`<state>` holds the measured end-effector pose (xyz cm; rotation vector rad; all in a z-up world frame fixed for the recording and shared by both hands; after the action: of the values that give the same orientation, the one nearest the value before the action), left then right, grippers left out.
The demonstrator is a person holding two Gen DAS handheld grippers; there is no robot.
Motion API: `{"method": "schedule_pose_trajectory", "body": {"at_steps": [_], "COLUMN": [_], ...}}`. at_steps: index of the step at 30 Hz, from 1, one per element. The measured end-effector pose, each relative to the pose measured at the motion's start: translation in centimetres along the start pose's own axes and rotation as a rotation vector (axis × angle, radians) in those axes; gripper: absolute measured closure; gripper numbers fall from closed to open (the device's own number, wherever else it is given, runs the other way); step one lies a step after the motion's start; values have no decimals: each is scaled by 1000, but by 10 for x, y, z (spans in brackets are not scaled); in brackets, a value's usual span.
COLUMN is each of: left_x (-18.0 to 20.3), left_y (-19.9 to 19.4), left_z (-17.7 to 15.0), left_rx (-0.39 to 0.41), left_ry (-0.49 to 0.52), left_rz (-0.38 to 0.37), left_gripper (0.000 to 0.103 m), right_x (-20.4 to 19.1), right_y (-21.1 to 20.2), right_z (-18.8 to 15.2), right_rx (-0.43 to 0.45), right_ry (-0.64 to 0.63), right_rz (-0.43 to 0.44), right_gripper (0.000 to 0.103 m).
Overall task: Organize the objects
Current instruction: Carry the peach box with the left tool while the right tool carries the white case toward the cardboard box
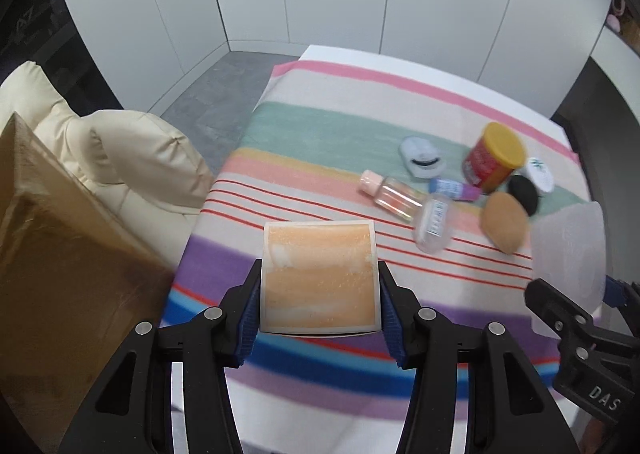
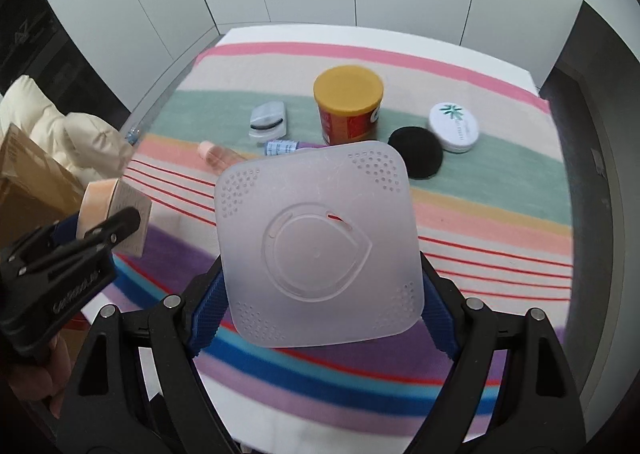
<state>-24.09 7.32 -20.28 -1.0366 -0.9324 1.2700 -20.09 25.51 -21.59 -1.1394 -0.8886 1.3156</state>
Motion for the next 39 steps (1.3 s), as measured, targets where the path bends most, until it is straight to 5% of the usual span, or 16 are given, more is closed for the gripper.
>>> {"method": "schedule_pose_trajectory", "body": {"at_steps": [19,33,39], "left_x": [-2,-71,-107], "left_y": [-151,-142,-145], "left_z": [-52,-69,-74], "left_rx": [159,141,167], "left_ry": [39,-82,-145], "left_rz": [-92,-154,-118], "left_gripper": [50,51,51], "right_x": [-30,-97,-128], "right_y": [-128,-141,-133], "right_z": [-61,-47,-38], "right_rx": [74,157,159], "right_ry": [-116,-232,-252], "right_rz": [27,76,107], "right_gripper": [18,18,18]}}
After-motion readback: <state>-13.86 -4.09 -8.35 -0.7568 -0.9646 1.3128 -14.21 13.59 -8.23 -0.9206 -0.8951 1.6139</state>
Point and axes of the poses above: each gripper's, at about its wrist camera, not at the fingertips, and y roughly the way its jaws point, x to its right, z to its top, the point moved 7 cm from there along y, roughly the way its jaws point, and after that the axes turned 10 degrees about -x, right-handed, at the moved point
